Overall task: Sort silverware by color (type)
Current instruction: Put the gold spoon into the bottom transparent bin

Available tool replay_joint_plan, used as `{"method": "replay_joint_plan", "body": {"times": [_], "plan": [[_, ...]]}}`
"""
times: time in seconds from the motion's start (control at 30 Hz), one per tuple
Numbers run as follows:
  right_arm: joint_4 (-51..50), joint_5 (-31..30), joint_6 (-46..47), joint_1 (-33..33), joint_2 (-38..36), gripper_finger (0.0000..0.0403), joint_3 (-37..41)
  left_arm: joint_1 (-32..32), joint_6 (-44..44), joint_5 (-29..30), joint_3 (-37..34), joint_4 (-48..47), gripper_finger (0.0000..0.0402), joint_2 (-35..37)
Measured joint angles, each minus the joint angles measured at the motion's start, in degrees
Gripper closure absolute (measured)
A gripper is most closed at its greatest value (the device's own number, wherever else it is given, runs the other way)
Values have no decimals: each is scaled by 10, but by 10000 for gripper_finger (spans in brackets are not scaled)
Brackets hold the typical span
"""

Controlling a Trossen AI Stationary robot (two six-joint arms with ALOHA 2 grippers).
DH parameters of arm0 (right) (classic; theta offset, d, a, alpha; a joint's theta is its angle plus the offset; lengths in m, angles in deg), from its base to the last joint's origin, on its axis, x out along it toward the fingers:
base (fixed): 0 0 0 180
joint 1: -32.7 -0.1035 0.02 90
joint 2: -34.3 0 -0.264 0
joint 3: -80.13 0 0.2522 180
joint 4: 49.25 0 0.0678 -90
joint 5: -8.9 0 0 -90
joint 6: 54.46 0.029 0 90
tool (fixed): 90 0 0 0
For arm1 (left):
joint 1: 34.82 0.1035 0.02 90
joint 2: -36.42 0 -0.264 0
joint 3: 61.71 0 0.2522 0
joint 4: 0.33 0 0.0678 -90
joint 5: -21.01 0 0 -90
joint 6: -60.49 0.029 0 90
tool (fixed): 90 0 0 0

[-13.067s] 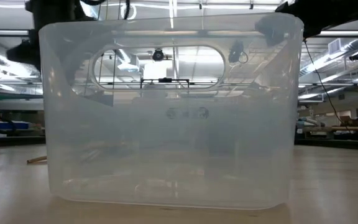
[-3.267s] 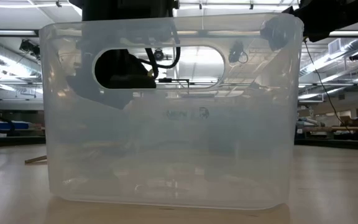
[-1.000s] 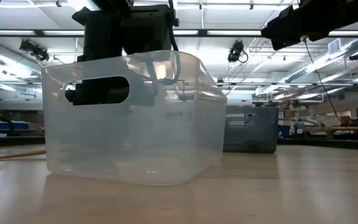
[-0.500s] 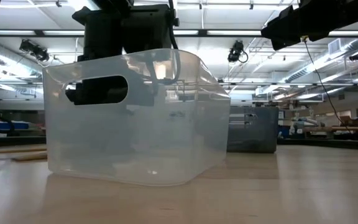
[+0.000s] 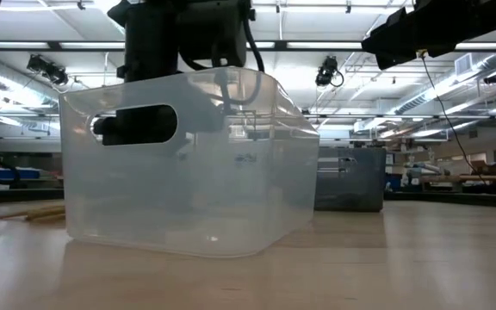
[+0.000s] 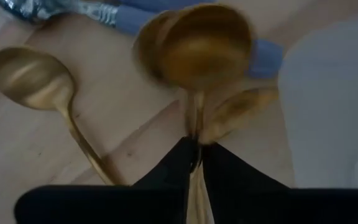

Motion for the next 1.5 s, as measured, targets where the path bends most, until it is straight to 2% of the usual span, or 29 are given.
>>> {"method": "replay_joint_plan", "body": {"times": [0.67, 0.93, 1.5], "plan": [[0, -1, 0, 0, 0, 309, 0, 2, 14, -16, 5, -20, 375, 0], [0, -2, 0, 0, 0, 309, 0, 2, 22, -21, 5, -22, 396, 7], [1, -2, 0, 0, 0, 309, 0, 2, -5, -17, 5, -30, 396, 96]]}}
